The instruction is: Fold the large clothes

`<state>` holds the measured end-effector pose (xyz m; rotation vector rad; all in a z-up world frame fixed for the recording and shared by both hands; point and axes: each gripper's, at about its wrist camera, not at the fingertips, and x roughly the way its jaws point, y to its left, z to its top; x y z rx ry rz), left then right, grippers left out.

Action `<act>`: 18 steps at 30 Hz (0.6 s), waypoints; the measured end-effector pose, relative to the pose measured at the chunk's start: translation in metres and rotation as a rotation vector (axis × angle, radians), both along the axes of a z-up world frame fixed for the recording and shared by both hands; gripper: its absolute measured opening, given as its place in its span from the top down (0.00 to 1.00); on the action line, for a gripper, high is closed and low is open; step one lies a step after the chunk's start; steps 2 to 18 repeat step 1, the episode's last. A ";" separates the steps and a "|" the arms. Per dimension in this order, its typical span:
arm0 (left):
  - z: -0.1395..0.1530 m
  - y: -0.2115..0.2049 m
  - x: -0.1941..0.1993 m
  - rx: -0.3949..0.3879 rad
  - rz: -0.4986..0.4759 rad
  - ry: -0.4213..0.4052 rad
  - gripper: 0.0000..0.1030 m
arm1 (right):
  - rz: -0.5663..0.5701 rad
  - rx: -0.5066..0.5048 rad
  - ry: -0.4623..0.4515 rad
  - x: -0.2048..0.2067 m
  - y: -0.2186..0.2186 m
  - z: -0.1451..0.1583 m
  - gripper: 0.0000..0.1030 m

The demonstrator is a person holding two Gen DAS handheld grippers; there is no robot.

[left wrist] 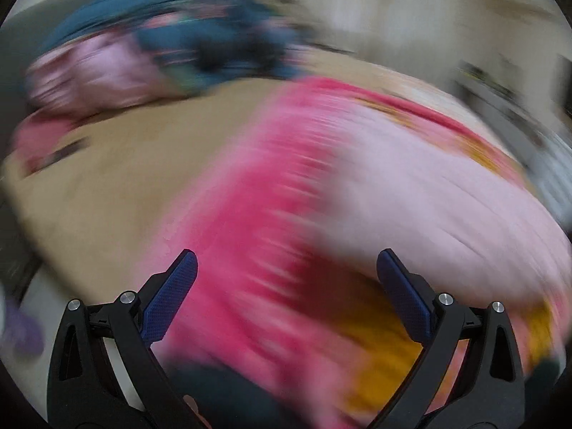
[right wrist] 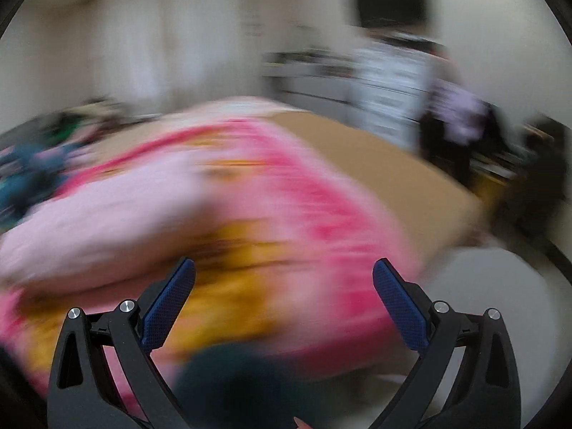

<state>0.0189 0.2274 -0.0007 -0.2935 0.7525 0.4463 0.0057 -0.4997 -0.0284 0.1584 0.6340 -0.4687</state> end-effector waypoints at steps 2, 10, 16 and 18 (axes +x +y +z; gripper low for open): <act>-0.002 0.035 0.007 0.010 0.072 0.010 0.09 | -0.085 -0.003 0.047 0.004 -0.036 -0.014 0.04; -0.002 0.035 0.007 0.010 0.072 0.010 0.09 | -0.085 -0.003 0.047 0.004 -0.036 -0.014 0.04; -0.002 0.035 0.007 0.010 0.072 0.010 0.09 | -0.085 -0.003 0.047 0.004 -0.036 -0.014 0.04; -0.002 0.035 0.007 0.010 0.072 0.010 0.09 | -0.085 -0.003 0.047 0.004 -0.036 -0.014 0.04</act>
